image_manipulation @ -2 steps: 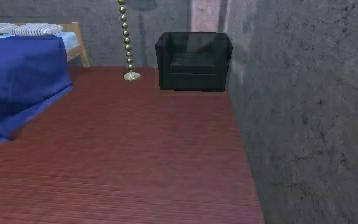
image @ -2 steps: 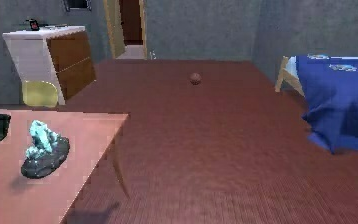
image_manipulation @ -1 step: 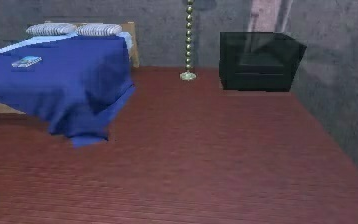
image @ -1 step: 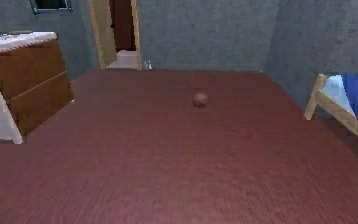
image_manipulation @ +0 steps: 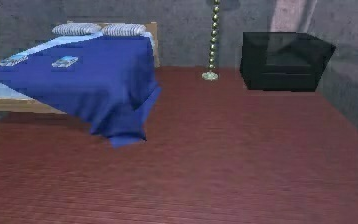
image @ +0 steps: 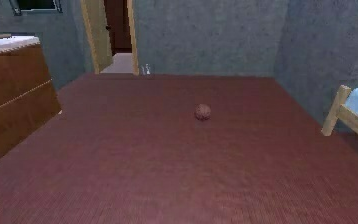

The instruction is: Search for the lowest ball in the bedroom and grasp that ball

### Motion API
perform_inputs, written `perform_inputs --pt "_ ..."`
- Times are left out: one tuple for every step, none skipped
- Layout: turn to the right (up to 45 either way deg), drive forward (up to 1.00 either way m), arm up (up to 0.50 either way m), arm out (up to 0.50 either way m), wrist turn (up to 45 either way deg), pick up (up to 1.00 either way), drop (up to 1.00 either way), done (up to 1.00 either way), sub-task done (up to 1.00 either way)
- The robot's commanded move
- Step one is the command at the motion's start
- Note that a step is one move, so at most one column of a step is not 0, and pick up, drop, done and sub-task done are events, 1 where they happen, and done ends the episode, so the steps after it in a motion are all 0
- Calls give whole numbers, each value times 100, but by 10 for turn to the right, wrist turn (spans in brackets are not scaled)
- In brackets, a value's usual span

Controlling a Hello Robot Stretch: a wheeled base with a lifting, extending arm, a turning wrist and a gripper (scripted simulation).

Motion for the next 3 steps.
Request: perform_inputs --pt "0 100 0 0 0 0 0 0 0" --pt "-30 0 0 0 0 0 0 0 0" --pt "0 60 0 0 0 0 0 0 0"
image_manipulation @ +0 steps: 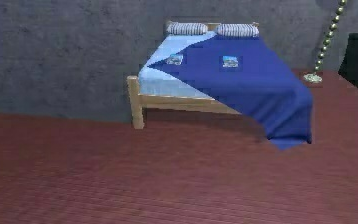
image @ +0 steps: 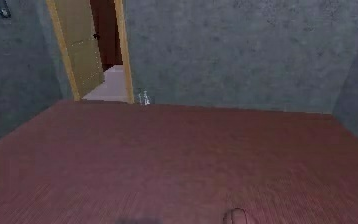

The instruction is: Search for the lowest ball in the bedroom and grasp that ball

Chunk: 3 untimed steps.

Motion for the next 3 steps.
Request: perform_inputs --pt "-450 0 0 0 0 0 0 0 0" --pt "-150 0 0 0 0 0 0 0 0" --pt "0 0 16 0 0 0 0 0 0"
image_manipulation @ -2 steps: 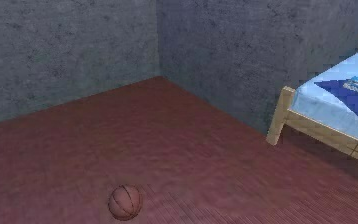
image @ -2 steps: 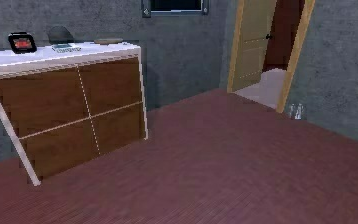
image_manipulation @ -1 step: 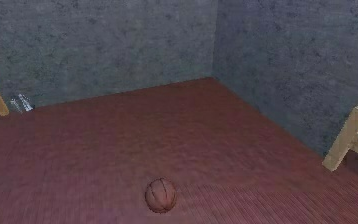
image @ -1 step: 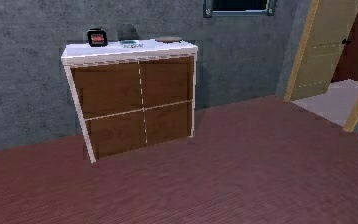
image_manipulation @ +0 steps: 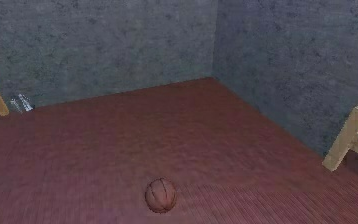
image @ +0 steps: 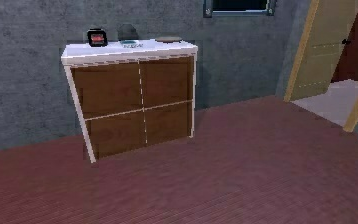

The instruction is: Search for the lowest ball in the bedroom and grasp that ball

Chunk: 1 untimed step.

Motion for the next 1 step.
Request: perform_inputs --pt "0 0 0 50 0 0 0 0 0"
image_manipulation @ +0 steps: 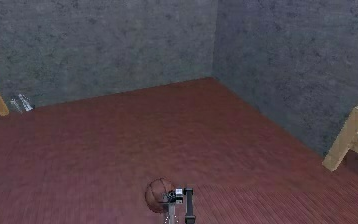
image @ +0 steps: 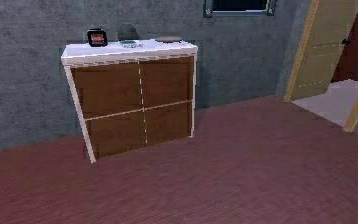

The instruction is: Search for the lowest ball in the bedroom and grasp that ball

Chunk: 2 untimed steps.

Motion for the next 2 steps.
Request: perform_inputs --pt "0 0 0 0 450 0 0 0 0" --pt "0 0 0 0 450 0 0 0 0"
